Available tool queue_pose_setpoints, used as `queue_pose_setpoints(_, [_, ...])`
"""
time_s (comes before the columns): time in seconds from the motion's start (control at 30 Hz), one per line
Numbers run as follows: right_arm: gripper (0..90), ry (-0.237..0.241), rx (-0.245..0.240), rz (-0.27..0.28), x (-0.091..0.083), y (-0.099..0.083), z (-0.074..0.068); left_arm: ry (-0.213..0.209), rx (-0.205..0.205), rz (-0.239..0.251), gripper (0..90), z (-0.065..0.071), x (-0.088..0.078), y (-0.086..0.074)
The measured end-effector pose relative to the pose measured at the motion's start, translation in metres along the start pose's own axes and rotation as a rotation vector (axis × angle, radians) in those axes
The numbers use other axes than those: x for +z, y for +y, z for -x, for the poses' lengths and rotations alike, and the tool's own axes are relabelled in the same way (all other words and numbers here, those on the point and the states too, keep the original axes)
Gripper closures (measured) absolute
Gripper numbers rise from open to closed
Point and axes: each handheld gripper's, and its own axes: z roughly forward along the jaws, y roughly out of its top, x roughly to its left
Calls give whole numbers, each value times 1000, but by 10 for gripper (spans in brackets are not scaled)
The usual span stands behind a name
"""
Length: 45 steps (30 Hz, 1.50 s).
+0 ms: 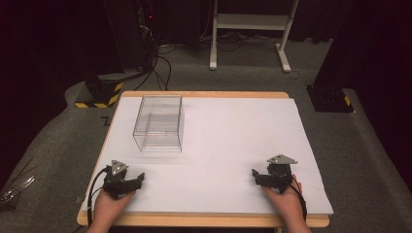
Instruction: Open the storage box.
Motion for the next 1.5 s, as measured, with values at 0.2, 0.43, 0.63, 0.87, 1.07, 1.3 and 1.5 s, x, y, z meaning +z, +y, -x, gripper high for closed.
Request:
queue_pose_setpoints(0.2, [154,0,0,1,0,0,0,4,-1,3,243,1,0,0])
queue_pose_setpoints(0.43, [154,0,0,0,0,0,0,3,-4,4,244,1,0,-1])
queue_pose_setpoints(0.63, [154,0,0,0,0,0,0,-3,5,5,277,1,-3,-1])
queue_pose_setpoints(0.87, [154,0,0,0,0,0,0,4,20,11,311,4,-5,-1])
queue_pose_setpoints(1.07, [154,1,0,0,0,0,0,-23,5,42,322,5,-13,3])
queue_pose_setpoints(1.3, [154,0,0,0,0,0,0,-65,-6,78,330,8,-20,9])
queue_pose_setpoints(1.5, [154,1,0,1,0,0,0,-63,13,100,333,13,-22,12])
